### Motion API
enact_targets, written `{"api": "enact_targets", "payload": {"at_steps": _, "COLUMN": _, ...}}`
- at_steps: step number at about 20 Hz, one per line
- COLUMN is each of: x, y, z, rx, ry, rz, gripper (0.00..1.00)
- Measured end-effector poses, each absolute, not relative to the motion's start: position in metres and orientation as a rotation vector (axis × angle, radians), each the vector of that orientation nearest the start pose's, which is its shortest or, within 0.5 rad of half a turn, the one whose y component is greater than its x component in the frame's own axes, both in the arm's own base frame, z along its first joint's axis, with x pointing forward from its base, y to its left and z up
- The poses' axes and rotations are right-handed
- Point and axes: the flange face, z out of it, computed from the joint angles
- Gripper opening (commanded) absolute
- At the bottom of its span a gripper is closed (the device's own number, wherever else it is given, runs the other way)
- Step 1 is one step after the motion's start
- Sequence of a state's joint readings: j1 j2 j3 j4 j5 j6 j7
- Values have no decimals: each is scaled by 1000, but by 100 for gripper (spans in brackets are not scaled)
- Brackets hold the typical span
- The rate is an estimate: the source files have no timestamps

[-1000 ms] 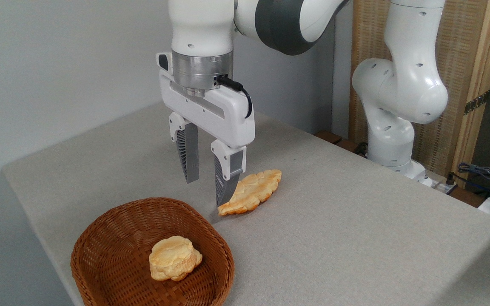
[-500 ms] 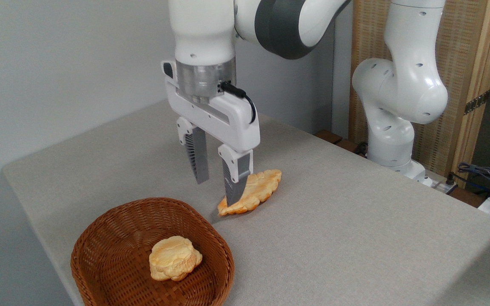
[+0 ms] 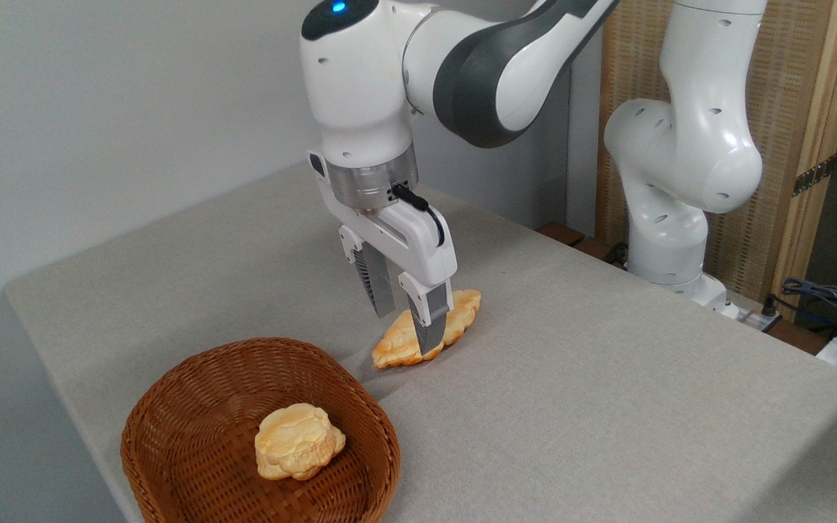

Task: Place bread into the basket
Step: 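Lower the open gripper down over the middle of the croissant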

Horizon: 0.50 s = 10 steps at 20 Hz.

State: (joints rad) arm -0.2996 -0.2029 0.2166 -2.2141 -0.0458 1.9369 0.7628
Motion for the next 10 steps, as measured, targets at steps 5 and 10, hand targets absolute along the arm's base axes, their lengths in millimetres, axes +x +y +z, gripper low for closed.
{"api": "enact_targets", "payload": {"at_steps": 5, "x": 473, "y": -58, "z": 431, "rx": -2952, "ry": 1371, "rz": 162, "gripper": 100}}
{"api": "enact_targets", "payload": {"at_steps": 10, "x": 476, "y": -66, "z": 412, "rx": -2941, "ry": 1389, "rz": 222, "gripper": 100}}
